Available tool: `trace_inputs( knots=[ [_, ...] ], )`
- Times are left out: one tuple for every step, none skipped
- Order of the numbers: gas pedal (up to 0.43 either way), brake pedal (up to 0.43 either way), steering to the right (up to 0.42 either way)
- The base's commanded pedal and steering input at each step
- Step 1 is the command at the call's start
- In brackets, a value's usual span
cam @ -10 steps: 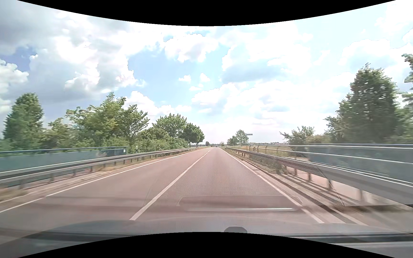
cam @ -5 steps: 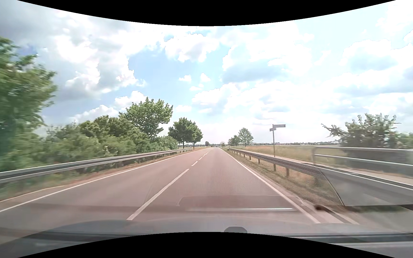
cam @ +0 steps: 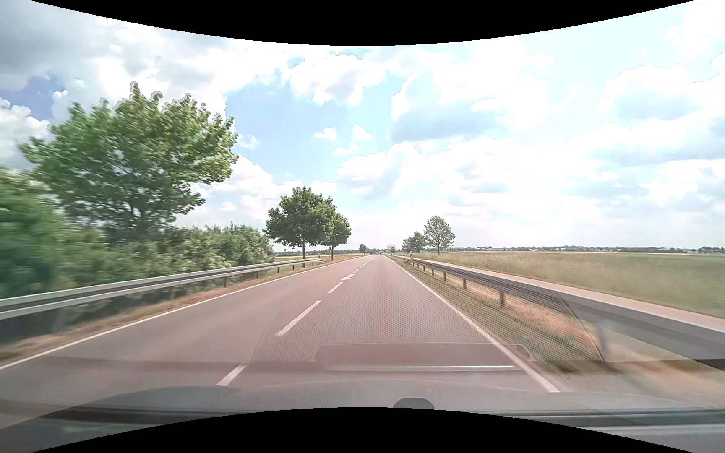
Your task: Follow the waypoints while adhering to traffic rules and regulations
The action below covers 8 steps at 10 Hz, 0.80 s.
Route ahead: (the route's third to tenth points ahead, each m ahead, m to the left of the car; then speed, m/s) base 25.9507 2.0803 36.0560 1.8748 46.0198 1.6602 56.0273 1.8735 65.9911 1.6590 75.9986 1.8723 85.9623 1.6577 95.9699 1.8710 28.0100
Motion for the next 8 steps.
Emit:
trace_inputs(
  knots=[
    [0.311, 0.000, -0.003],
    [0.350, 0.000, -0.002],
    [0.350, 0.000, -0.002],
    [0.350, 0.000, -0.002],
    [0.350, 0.000, -0.003],
    [0.339, 0.000, -0.003],
    [0.339, 0.000, -0.003],
    [0.331, 0.000, -0.003]
  ],
)
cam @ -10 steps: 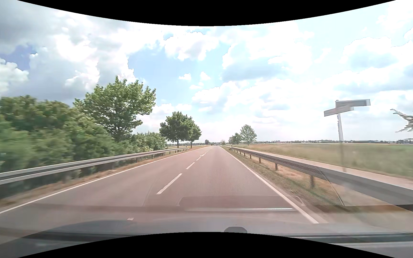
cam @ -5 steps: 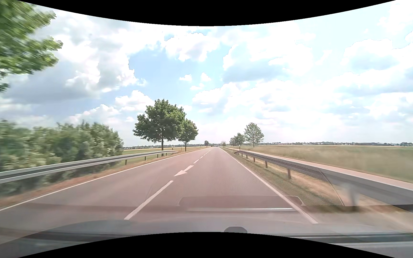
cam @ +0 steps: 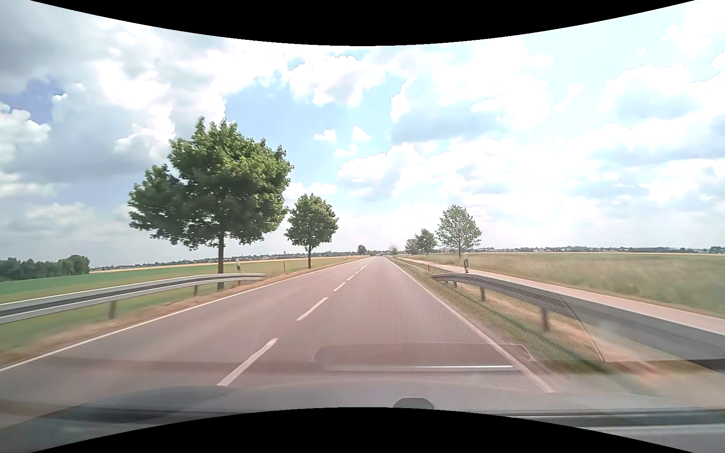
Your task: Follow the waypoints while adhering to traffic rules and regulations
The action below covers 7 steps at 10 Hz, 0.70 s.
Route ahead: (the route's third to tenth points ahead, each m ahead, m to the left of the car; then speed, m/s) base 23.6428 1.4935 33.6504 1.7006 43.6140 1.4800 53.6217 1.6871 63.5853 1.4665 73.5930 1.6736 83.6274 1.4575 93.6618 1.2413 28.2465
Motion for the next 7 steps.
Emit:
trace_inputs(
  knots=[
    [0.311, 0.000, -0.003],
    [0.299, 0.000, -0.003],
    [0.287, 0.000, -0.003],
    [0.268, 0.000, -0.003],
    [0.268, 0.000, -0.002],
    [0.268, 0.000, -0.003],
    [0.268, 0.000, -0.003]
  ],
)
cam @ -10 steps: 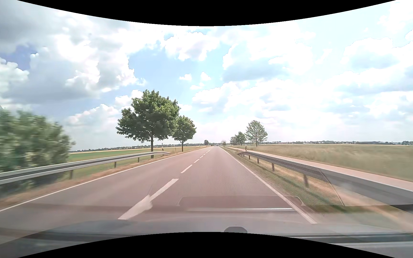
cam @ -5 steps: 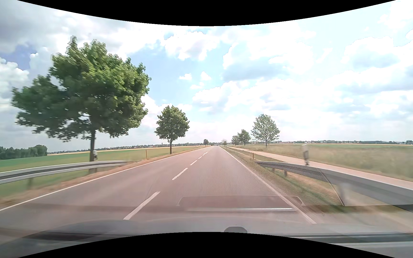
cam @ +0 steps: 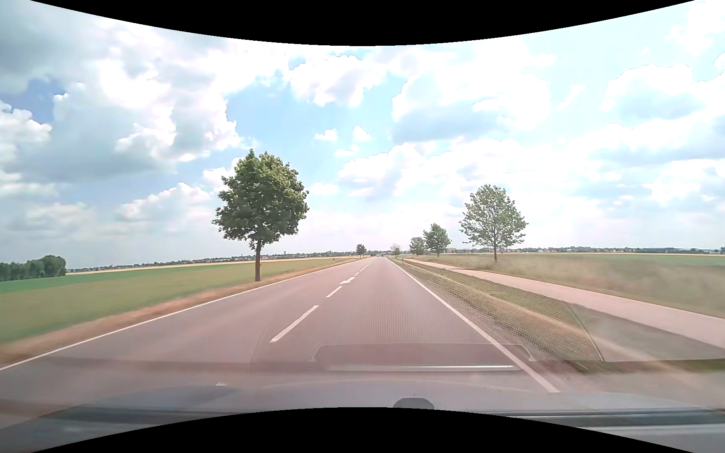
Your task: Follow the waypoints while adhering to traffic rules and regulations
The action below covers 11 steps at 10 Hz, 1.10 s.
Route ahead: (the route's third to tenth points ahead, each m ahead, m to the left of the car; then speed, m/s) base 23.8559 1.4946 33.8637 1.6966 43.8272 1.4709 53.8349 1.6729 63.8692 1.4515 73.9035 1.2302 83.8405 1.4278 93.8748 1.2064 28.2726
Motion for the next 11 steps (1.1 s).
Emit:
trace_inputs(
  knots=[
    [0.248, 0.000, -0.003],
    [0.248, 0.000, -0.003],
    [0.248, 0.000, -0.003],
    [0.248, 0.000, -0.003],
    [0.240, 0.000, -0.003],
    [0.240, 0.000, -0.002],
    [0.240, 0.000, -0.002],
    [0.240, 0.000, -0.002],
    [0.240, 0.000, -0.001],
    [0.240, 0.000, -0.001],
    [0.240, 0.000, 0.001]
  ],
)
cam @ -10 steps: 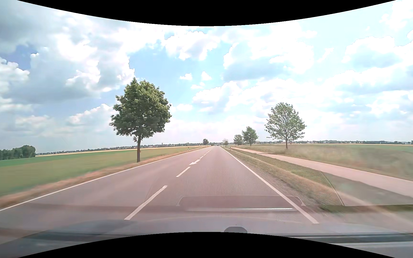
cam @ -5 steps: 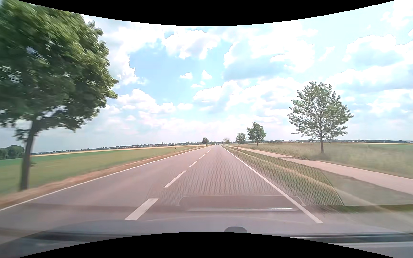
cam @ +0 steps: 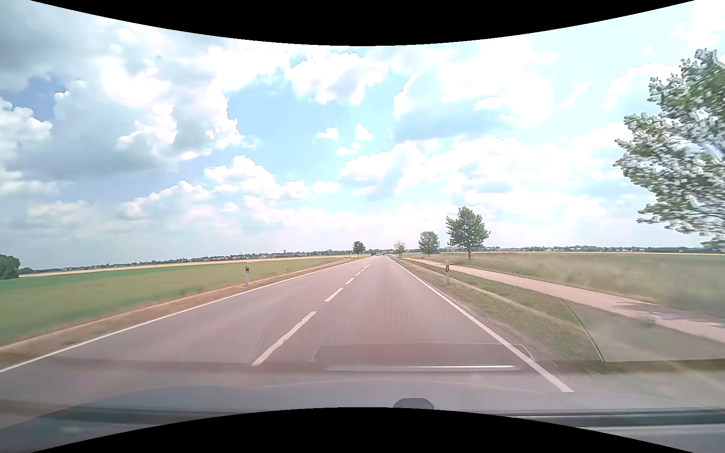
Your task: Follow the waypoints while adhering to traffic rules and regulations
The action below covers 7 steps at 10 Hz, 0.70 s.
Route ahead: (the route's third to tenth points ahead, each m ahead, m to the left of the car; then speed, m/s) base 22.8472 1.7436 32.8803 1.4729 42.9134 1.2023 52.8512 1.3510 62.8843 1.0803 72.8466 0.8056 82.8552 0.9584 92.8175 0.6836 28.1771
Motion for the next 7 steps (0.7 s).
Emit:
trace_inputs(
  knots=[
    [0.240, 0.000, 0.001],
    [0.240, 0.000, 0.001],
    [0.240, 0.000, 0.001],
    [0.248, 0.000, 0.001],
    [0.248, 0.000, 0.001],
    [0.248, 0.000, 0.001],
    [0.248, 0.000, 0.001]
  ],
)
